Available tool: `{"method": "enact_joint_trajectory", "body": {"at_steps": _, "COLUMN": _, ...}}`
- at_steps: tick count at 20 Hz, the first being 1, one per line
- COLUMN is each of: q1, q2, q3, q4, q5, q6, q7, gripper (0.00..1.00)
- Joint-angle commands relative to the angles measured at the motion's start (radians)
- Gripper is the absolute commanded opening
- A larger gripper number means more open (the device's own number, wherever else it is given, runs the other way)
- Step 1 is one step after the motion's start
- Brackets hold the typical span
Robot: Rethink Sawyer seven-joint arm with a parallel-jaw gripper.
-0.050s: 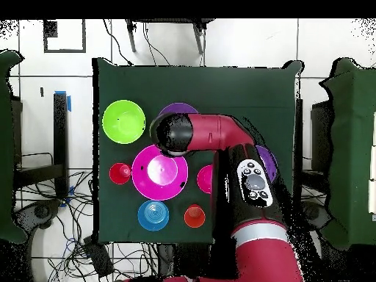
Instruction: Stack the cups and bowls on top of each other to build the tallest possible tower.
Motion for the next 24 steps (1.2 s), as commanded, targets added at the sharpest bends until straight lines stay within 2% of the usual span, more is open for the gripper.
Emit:
{"method": "enact_joint_trajectory", "body": {"at_steps": 1, "q1": 0.018, "q2": 0.016, "q3": 0.048, "q4": 0.033, "q5": -0.144, "q6": -0.009, "q7": -0.117, "gripper": 1.0}}
{"method": "enact_joint_trajectory", "body": {"at_steps": 7, "q1": 0.026, "q2": 0.023, "q3": 0.043, "q4": 0.026, "q5": -0.18, "q6": -0.003, "q7": -0.088, "gripper": 1.0}}
{"method": "enact_joint_trajectory", "body": {"at_steps": 16, "q1": 0.022, "q2": 0.044, "q3": 0.05, "q4": 0.016, "q5": -0.196, "q6": 0.001, "q7": -0.065, "gripper": 1.0}}
{"method": "enact_joint_trajectory", "body": {"at_steps": 24, "q1": 0.036, "q2": 0.104, "q3": 0.032, "q4": -0.101, "q5": -0.228, "q6": -0.078, "q7": -0.014, "gripper": 1.0}}
